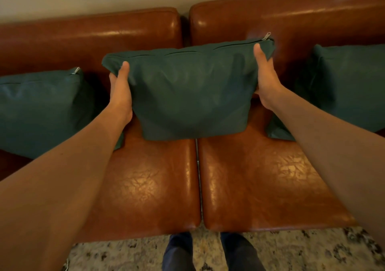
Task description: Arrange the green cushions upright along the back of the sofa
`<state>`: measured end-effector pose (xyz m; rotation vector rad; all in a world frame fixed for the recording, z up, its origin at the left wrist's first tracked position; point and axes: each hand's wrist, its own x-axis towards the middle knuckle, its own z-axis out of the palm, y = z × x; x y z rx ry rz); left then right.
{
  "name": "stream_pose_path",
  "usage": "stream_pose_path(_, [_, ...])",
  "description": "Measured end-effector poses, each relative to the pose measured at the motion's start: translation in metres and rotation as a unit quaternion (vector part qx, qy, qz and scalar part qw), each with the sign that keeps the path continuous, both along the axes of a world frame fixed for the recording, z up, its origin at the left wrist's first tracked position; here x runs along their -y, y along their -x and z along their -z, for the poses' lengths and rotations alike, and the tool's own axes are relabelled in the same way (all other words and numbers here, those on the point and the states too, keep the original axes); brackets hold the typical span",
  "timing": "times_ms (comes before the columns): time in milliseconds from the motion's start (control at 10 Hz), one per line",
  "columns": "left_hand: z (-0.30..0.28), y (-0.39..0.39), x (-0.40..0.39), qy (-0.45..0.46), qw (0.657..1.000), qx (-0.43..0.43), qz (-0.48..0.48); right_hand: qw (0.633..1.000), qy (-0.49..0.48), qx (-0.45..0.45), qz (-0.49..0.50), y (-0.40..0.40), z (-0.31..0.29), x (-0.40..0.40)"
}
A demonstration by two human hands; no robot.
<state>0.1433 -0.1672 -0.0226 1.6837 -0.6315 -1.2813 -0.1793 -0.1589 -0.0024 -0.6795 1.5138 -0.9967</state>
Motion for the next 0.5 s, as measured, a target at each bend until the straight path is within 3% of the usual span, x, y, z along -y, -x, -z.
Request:
stream_pose_path(300, [-0.006, 0.008, 0.003, -0.085, 0.990, 0.115, -0.011, 1.000, 0.004, 0.005, 0.014, -0.001, 0.000, -0.006])
stream_pose_path(500, [0.009, 0.024, -0.028, -0.078, 0.979, 0.184, -0.036, 0.999, 0.041, -0.002, 0.007, 0.004, 0.014, -0.038])
